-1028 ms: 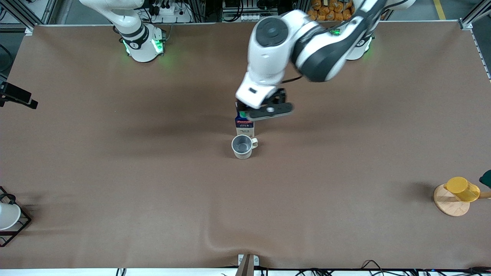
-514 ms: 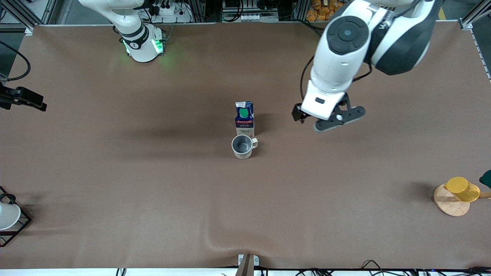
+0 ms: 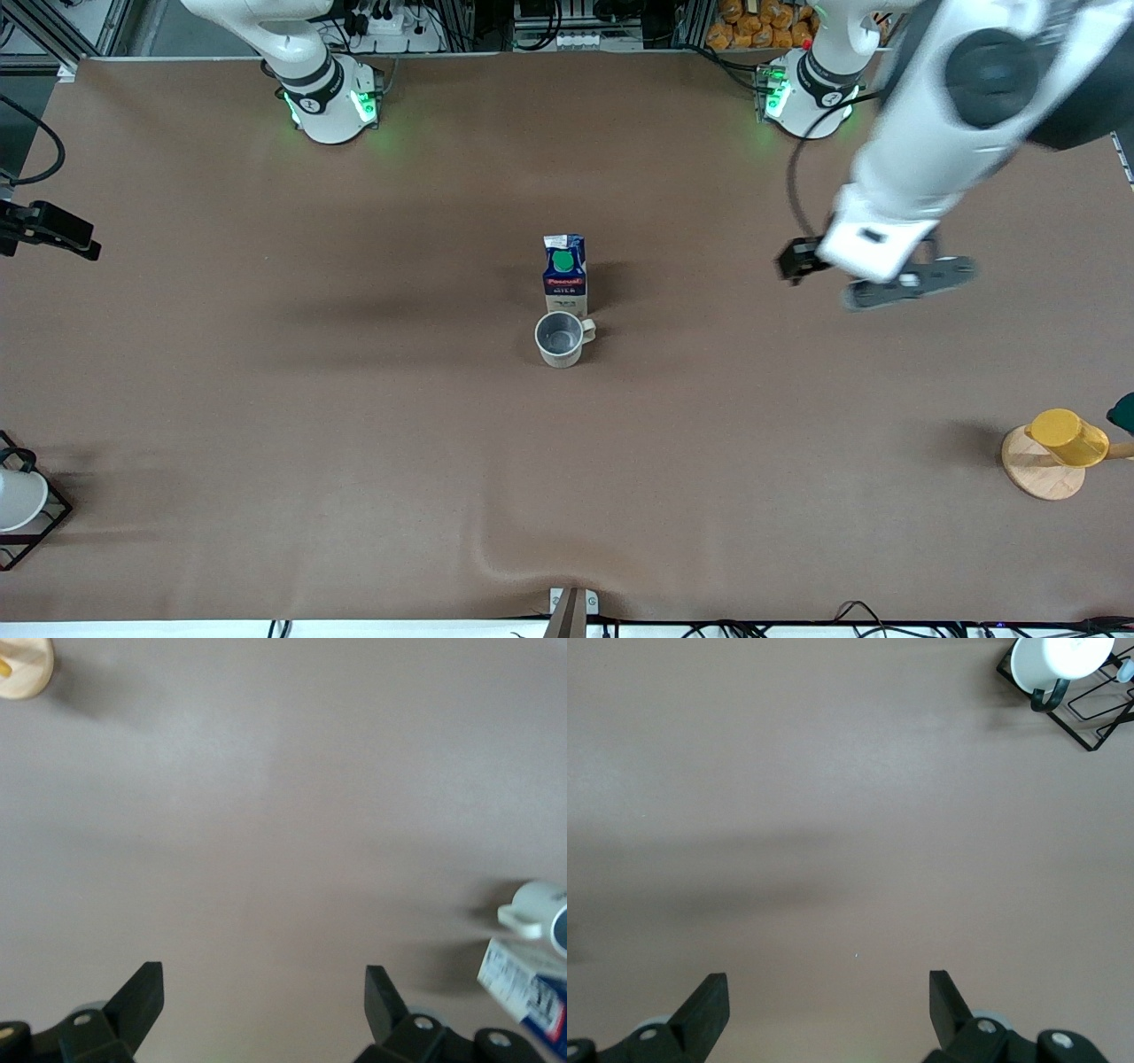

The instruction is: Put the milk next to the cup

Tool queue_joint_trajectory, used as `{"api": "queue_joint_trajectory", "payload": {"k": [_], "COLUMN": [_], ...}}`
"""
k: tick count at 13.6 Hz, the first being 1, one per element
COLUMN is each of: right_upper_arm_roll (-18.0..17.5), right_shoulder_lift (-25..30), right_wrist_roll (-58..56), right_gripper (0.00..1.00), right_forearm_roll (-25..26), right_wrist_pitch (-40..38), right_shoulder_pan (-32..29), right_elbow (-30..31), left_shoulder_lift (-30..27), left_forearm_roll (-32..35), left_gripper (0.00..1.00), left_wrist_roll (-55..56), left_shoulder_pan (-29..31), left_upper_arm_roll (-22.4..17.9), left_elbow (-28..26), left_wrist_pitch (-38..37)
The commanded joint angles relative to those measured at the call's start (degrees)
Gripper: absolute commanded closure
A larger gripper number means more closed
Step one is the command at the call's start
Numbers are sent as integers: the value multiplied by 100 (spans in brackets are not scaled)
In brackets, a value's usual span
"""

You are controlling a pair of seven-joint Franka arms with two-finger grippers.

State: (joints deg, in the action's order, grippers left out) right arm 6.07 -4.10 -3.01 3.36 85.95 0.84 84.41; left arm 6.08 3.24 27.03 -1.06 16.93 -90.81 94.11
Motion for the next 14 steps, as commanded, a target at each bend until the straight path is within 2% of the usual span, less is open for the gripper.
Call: {"api": "queue_joint_trajectory", "payload": {"k": [1, 3, 6, 7, 9, 14], "right_upper_arm_roll": [8, -184, -868, -1028, -1003, -1029], "right_shoulder_lift": [208, 269, 322, 340, 375, 349], "right_wrist_roll": [2, -24, -33, -33, -33, -33], "right_gripper": [0, 0, 0, 0, 0, 0], "right_forearm_roll": [51, -88, -151, -151, -151, -151], "right_wrist_pitch": [1, -8, -17, -17, -69, 9], "right_shoulder_pan": [48, -178, -802, -952, -919, -883], "right_elbow": [102, 111, 119, 137, 146, 155], "left_shoulder_lift": [-625, -757, -1012, -1039, -1048, -1065], "left_forearm_roll": [-430, -421, -421, -421, -421, -421], "left_gripper": [0, 0, 0, 0, 0, 0], "left_wrist_roll": [-1408, -1621, -2858, -2913, -2861, -2738], "left_shoulder_pan": [-17, 27, 211, 212, 194, 185], "left_upper_arm_roll": [-733, -918, -1024, -1120, -1244, -1244], "left_elbow": [-499, -500, -491, -491, -482, -429], "left_wrist_pitch": [-6, -33, -339, -375, -376, -393]}}
